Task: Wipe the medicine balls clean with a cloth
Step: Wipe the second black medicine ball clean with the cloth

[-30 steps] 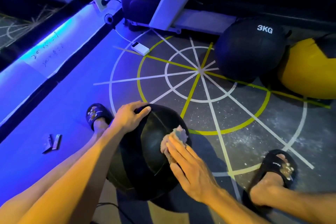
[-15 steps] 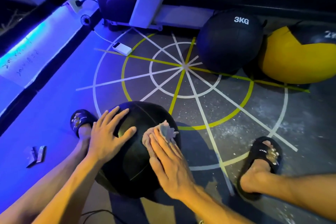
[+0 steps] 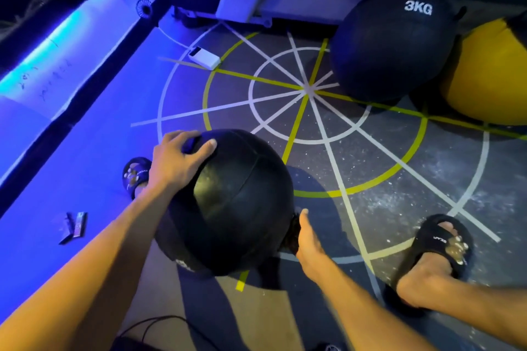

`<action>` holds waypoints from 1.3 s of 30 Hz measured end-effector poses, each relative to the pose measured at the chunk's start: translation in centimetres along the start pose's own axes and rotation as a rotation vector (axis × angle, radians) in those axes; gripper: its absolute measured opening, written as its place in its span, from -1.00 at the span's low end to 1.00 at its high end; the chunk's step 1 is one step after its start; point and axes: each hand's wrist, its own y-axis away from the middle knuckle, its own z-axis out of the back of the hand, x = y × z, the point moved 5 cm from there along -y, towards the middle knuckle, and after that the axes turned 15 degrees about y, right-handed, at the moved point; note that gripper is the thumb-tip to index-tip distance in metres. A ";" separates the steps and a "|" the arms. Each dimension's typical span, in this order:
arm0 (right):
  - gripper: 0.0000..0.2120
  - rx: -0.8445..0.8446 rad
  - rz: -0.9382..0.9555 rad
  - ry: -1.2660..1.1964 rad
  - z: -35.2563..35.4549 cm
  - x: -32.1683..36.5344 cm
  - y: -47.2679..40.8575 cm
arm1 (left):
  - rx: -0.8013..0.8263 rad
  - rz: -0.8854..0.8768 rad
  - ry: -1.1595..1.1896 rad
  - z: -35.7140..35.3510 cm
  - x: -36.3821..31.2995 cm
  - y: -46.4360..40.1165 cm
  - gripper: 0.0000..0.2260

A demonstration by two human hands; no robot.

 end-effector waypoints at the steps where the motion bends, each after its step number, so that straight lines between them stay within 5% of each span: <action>1: 0.19 0.007 0.007 -0.056 0.2 0.0 -0.6 | -0.006 0.009 -0.011 -0.1 -1.0 -0.9 -0.51; 5: -0.18 0.051 0.013 -0.201 1.1 3.8 2.1 | 0.051 0.021 0.324 1.9 -4.6 -2.2 -0.85; 7: -0.32 0.087 0.080 -0.258 1.5 5.0 2.2 | 0.083 0.014 0.324 4.1 -5.1 -1.1 -0.87; 13: -0.33 0.086 0.217 -0.177 0.9 8.8 2.8 | 0.500 -0.104 -0.114 4.8 -2.9 5.0 -0.21; 17: -0.34 0.131 0.350 0.023 0.1 13.3 3.9 | 0.350 -0.053 -0.291 3.1 1.1 4.7 0.03; 24: -0.40 0.072 0.687 0.478 -5.1 20.4 6.0 | 0.193 0.050 -0.400 6.0 1.3 -0.7 -0.18; 26: -0.17 0.005 0.614 0.593 -6.0 21.7 5.3 | 0.113 0.024 -0.314 5.9 1.3 -1.3 -0.33; 28: -0.21 -0.052 0.554 0.713 -6.1 23.7 5.0 | 0.060 0.004 -0.244 5.8 1.9 -2.0 -0.43; 35: -0.67 0.069 0.643 0.926 -6.7 30.1 -0.4 | 0.273 0.128 -0.186 6.9 1.8 -6.7 -0.38; 39: -0.47 0.139 0.671 1.058 -6.7 35.5 -0.8 | 0.253 0.171 -0.257 6.0 0.6 -10.6 -0.40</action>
